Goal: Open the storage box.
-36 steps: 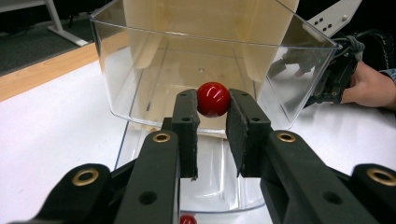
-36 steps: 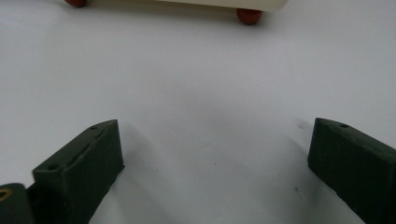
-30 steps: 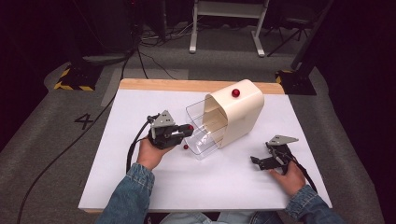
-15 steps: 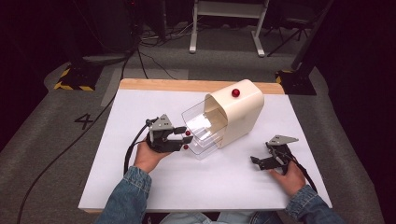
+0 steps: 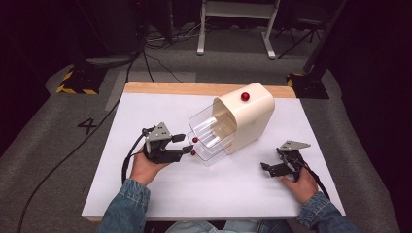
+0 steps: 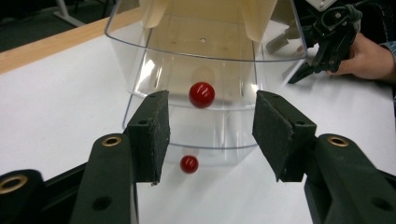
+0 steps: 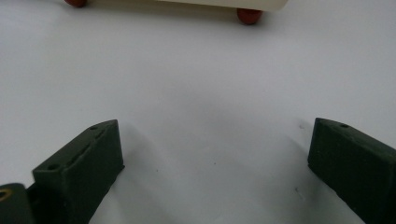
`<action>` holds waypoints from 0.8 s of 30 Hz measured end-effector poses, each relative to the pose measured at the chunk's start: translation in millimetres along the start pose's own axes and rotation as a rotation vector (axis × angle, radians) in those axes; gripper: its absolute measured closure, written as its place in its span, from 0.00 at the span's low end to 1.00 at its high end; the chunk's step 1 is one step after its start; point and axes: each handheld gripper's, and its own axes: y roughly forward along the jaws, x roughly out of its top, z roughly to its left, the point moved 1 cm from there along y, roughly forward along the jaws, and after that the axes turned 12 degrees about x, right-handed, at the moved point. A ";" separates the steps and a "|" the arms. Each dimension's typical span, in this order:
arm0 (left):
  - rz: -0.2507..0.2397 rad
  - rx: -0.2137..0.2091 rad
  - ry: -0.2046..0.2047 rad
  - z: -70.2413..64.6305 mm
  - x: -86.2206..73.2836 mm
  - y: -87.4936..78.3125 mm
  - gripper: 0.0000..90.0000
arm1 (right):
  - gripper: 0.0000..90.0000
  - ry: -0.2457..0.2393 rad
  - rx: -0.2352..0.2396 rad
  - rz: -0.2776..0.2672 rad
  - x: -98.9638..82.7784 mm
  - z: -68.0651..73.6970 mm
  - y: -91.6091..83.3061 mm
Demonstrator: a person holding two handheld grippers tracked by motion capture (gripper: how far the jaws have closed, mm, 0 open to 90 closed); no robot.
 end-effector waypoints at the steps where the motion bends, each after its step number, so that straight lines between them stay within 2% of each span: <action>1: 0.000 0.000 0.000 0.0 0.0 0.0 0.51 | 0.04 0.000 0.000 0.000 0.0 0.0 0.0; 2: 0.002 0.022 0.005 -0.1 -1.3 -9.8 0.51 | 0.04 0.000 0.000 0.000 0.0 0.0 0.0; 3: 0.002 0.022 0.005 -0.1 -1.3 -9.8 0.50 | 0.04 0.000 0.000 0.000 0.0 0.0 0.0; 5: 0.010 0.042 0.007 1.4 -5.1 -24.1 0.48 | 0.04 0.000 0.000 0.000 0.1 -0.1 0.0; 6: 0.019 0.060 0.021 2.4 -7.0 -28.4 0.46 | 0.04 0.000 0.000 0.000 0.1 -0.1 0.0; 8: 0.031 0.071 0.032 3.4 -9.3 -32.0 0.45 | 0.04 0.000 0.000 0.000 0.0 -0.1 0.0; 9: 0.049 0.077 0.032 6.4 -14.6 -38.8 0.44 | 0.04 0.000 0.001 0.000 0.1 -0.1 0.0; 10: 0.049 0.077 0.032 6.4 -14.6 -38.8 0.43 | 0.04 0.000 0.001 0.000 0.1 -0.1 0.0; 11: 0.059 0.090 0.019 10.6 -20.4 -44.3 0.42 | 0.04 0.001 0.001 0.001 0.1 -0.2 0.1; 15: 0.083 0.086 0.013 16.0 -29.6 -49.9 0.35 | 0.04 0.000 0.001 0.001 0.1 -0.3 0.1; 16: 0.101 0.104 0.020 18.8 -36.6 -52.5 0.35 | 0.04 0.001 0.001 0.001 0.1 -0.2 0.0; 18: 0.114 0.109 0.013 20.5 -40.1 -53.1 0.33 | 0.04 0.001 0.001 0.001 0.1 -0.2 0.0; 20: 0.144 0.144 0.006 26.6 -51.6 -54.9 0.33 | 0.04 0.000 0.001 0.001 0.1 -0.3 0.1; 22: 0.150 0.142 -0.002 28.1 -53.9 -55.1 0.33 | 0.04 0.000 0.001 0.001 0.1 -0.3 0.1; 24: 0.186 0.156 -0.019 32.0 -59.8 -54.9 0.32 | 0.04 0.001 0.001 0.001 0.1 -0.2 0.1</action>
